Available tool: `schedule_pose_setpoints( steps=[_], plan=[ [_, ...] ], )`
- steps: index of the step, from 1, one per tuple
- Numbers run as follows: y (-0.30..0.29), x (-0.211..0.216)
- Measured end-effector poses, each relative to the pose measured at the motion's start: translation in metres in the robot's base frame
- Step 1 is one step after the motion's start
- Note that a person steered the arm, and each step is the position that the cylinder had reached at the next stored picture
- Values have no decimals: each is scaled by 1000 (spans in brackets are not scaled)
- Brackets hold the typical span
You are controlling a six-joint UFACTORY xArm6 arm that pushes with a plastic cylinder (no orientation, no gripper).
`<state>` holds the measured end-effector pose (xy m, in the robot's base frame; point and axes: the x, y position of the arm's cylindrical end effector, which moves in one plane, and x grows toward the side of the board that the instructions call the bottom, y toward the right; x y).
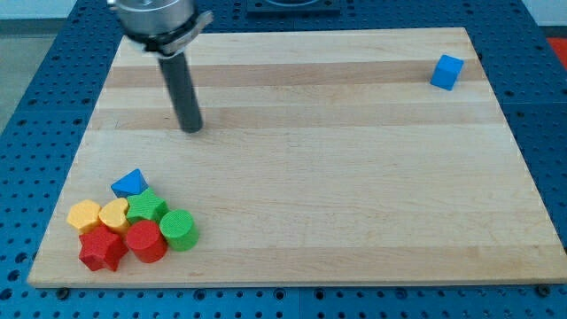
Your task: Point at the green circle
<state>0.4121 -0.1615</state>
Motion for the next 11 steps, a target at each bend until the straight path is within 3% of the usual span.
schedule_pose_setpoints(
  steps=[1,3,4,5,6,11],
  plan=[
    [-34,28],
    [-43,37],
    [7,44],
    [67,105],
    [83,201],
    [31,196]
  ],
)
